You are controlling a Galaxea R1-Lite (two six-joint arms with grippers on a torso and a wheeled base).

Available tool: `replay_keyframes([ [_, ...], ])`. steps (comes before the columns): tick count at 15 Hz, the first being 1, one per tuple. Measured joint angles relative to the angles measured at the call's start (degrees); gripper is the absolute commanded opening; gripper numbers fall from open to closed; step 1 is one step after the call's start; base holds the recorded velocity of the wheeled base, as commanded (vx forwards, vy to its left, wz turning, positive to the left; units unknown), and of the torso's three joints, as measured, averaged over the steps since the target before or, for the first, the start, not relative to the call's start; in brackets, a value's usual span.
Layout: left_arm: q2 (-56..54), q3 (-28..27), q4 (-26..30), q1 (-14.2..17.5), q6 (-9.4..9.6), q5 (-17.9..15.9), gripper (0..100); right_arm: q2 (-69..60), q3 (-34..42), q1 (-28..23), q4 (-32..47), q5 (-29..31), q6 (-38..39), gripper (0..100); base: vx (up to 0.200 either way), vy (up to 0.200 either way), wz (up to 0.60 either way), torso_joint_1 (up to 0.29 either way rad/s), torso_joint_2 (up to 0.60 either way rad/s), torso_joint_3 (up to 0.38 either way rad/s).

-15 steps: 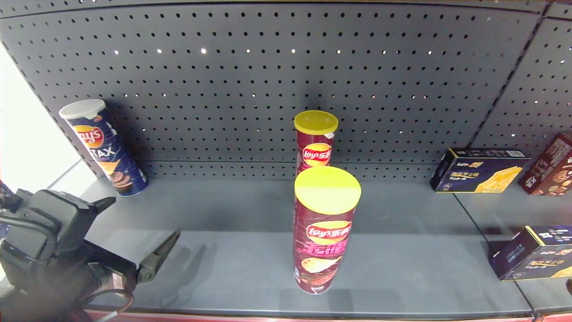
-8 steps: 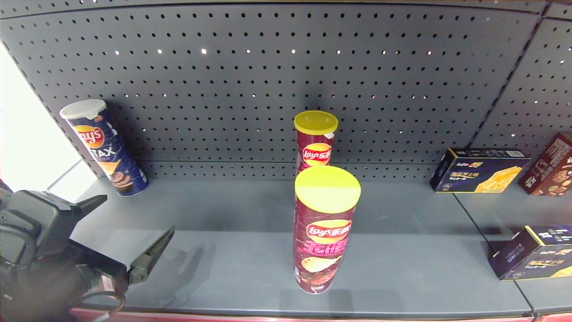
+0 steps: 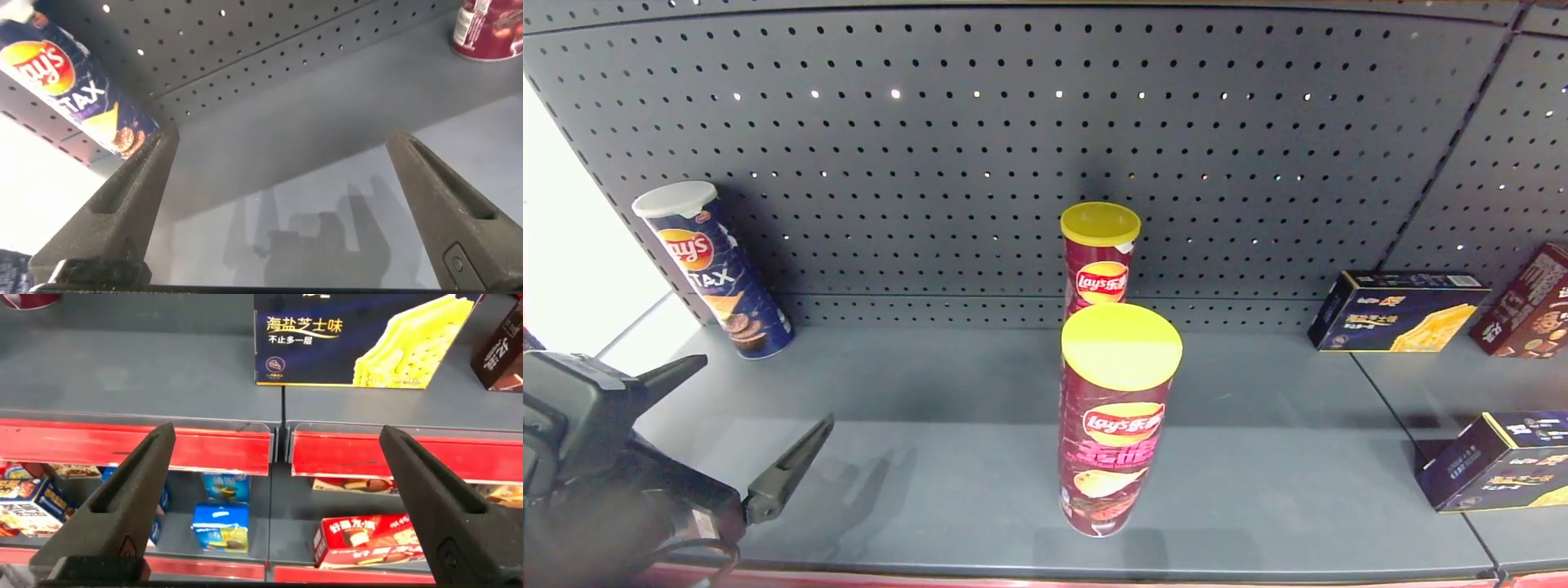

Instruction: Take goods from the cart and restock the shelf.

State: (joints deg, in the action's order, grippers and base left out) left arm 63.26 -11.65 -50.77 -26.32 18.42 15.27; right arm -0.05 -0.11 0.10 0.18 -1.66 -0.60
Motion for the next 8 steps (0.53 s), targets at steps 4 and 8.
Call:
replay_keyframes([
  [4,-8.8,4.5,0.5,-0.1,-0.72,-1.0,100,-0.1,0.0,0.0,0.0,0.0,0.0,100,0.0,0.0,0.0,0.0,0.0,0.0],
  [8,-25.2,9.5,15.4,-3.7,-0.39,-1.8,100,-0.1,0.0,0.0,0.0,0.0,0.0,100,0.0,0.0,0.0,0.0,0.0,0.0],
])
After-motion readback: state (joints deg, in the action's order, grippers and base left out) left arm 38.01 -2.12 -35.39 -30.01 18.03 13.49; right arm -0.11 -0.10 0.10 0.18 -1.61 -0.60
